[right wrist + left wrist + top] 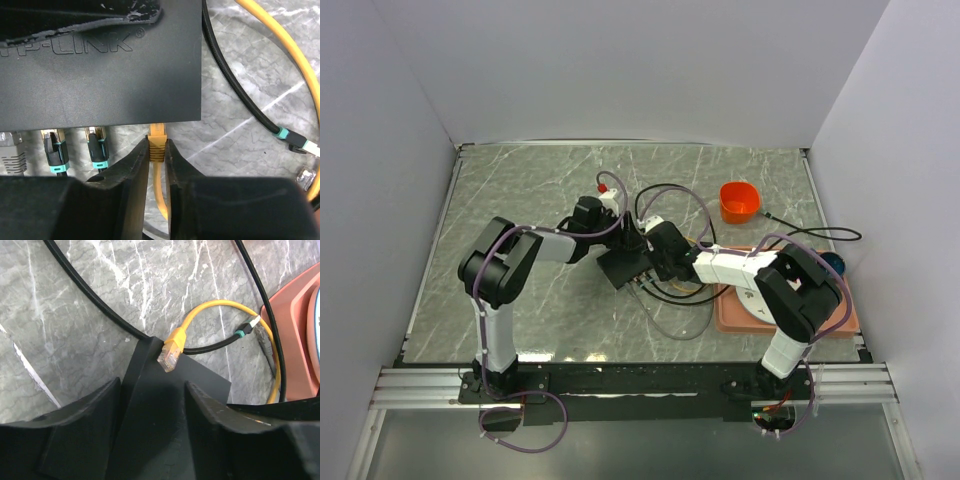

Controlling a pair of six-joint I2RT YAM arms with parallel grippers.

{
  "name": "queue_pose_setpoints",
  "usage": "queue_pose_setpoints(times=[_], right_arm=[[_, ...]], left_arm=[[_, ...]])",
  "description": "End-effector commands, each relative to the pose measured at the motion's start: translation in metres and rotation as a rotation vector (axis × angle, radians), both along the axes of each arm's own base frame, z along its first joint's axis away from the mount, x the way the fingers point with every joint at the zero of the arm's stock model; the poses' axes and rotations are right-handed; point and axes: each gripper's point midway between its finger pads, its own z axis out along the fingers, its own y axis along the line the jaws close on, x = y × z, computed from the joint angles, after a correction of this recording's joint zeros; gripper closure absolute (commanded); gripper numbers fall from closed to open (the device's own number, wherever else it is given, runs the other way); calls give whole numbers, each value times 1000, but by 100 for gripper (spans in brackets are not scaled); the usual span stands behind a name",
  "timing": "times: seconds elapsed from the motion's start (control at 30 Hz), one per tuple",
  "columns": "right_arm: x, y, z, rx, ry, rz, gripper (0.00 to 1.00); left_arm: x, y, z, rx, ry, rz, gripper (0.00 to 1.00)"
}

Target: Insert the plug into the switch port

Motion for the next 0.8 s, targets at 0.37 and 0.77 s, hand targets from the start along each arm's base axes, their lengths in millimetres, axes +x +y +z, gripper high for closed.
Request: queue_pose_setpoints(times=[0.37,0.77], right_arm=[[21,34,56,154,-111,45,50],[3,13,128,297,-283,31,2]], left_arm=[[3,64,-17,258,207,246,2],[24,104,119,176,-74,383,0]])
